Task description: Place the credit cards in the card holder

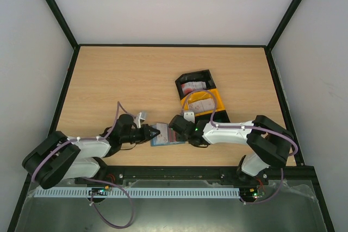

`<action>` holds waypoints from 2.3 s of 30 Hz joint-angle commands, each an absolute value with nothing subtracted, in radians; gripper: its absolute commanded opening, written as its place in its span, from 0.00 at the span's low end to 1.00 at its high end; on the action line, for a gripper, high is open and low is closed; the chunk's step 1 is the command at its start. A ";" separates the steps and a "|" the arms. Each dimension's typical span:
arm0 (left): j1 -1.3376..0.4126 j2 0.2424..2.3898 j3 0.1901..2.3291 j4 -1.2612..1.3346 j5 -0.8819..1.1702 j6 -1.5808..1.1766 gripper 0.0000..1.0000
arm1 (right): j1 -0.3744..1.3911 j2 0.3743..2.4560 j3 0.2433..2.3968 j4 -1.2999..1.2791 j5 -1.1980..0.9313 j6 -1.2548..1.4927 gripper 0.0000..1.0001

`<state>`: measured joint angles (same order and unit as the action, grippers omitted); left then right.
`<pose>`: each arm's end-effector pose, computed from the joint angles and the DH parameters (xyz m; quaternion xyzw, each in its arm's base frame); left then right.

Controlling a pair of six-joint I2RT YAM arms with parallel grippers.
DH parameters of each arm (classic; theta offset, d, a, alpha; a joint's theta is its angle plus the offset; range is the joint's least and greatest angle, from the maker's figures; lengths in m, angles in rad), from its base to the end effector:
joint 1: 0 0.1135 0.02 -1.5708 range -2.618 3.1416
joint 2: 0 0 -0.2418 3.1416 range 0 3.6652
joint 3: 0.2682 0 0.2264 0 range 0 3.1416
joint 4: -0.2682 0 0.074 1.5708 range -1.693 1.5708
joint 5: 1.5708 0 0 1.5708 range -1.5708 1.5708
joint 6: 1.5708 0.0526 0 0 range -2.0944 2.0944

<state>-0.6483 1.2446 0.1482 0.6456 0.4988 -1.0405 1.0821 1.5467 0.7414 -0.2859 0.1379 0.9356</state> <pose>0.1473 -0.1431 0.1234 -0.0314 0.8309 -0.5237 0.1856 0.1317 0.2322 0.1275 -0.0546 0.9677 0.1648 0.1829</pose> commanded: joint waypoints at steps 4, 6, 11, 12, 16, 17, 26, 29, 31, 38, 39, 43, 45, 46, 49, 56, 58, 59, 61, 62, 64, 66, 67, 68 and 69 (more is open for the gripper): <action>-0.684 1.338 0.182 0.782 0.456 -1.071 0.02 | 1.090 1.576 0.748 -0.305 0.161 0.978 0.28; -0.691 1.363 0.181 0.805 0.449 -1.076 0.03 | 1.089 1.575 0.743 -0.303 0.160 0.983 0.28; -0.697 1.395 0.168 0.818 0.407 -1.089 0.02 | 1.089 1.577 0.730 -0.296 0.154 0.989 0.27; -0.696 1.403 0.167 0.819 0.406 -1.090 0.02 | 1.090 1.575 0.727 -0.291 0.151 0.989 0.27; -0.702 1.445 0.168 0.855 0.407 -1.105 0.02 | 1.090 1.571 0.720 -0.281 0.147 0.991 0.27; -0.703 1.458 0.171 0.861 0.408 -1.111 0.02 | 1.089 1.570 0.720 -0.279 0.146 0.991 0.27; -0.715 1.513 0.166 0.862 0.406 -1.189 0.02 | 1.089 1.577 0.719 -0.266 0.139 0.996 0.26; -0.715 1.513 0.167 0.855 0.400 -1.185 0.02 | 1.089 1.578 0.715 -0.262 0.136 0.998 0.26; -0.715 1.509 0.162 0.849 0.396 -1.187 0.02 | 1.090 1.580 0.714 -0.258 0.134 0.999 0.26; -0.715 1.462 0.160 0.771 0.337 -1.184 0.02 | 1.089 1.589 0.713 -0.241 0.113 0.985 0.22; -0.716 1.463 0.157 0.767 0.334 -1.192 0.02 | 1.090 1.589 0.712 -0.239 0.110 0.982 0.22; -0.716 1.459 0.144 0.742 0.315 -1.222 0.02 | 1.089 1.590 0.710 -0.229 0.100 0.982 0.22; -0.718 1.457 0.144 0.733 0.313 -1.227 0.02 | 1.089 1.591 0.710 -0.222 0.093 0.981 0.23; -0.718 1.457 0.146 0.727 0.313 -1.228 0.02 | 1.089 1.592 0.709 -0.218 0.088 0.979 0.23; -0.724 1.450 0.145 0.711 0.309 -1.236 0.02 | 1.090 1.599 0.706 -0.205 0.072 0.978 0.22; -0.739 1.487 0.169 0.766 0.362 -1.235 0.02 | 1.089 1.603 0.683 -0.140 0.015 0.986 0.22; -0.739 1.499 0.165 0.784 0.370 -1.245 0.02 | 1.089 1.602 0.676 -0.125 0.014 0.997 0.22; -0.739 1.501 0.162 0.785 0.369 -1.249 0.02 | 1.090 1.603 0.673 -0.119 0.016 1.005 0.22; -0.739 1.497 0.155 0.781 0.366 -1.256 0.02 | 1.089 1.604 0.665 -0.110 0.021 1.019 0.22; -0.739 1.489 0.152 0.773 0.362 -1.260 0.02 | 1.089 1.607 0.664 -0.106 0.024 1.025 0.22; -0.739 1.469 0.149 0.757 0.354 -1.260 0.02 | 1.090 1.609 0.660 -0.102 0.029 1.031 0.22; -0.739 1.451 0.151 0.737 0.351 -1.254 0.02 | 1.090 1.612 0.655 -0.100 0.032 1.037 0.22; -0.739 1.443 0.153 0.728 0.353 -1.253 0.02 | 1.089 1.612 0.655 -0.100 0.035 1.039 0.22; -0.741 1.438 0.153 0.717 0.353 -1.257 0.02 | 1.089 1.612 0.654 -0.102 0.039 1.042 0.22; -0.742 1.430 0.152 0.706 0.352 -1.261 0.02 | 1.089 1.613 0.654 -0.103 0.041 1.044 0.22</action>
<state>-0.7265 1.4509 0.1638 0.8066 0.3420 -1.2602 1.0794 1.5589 0.6903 -0.1158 0.1116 1.0157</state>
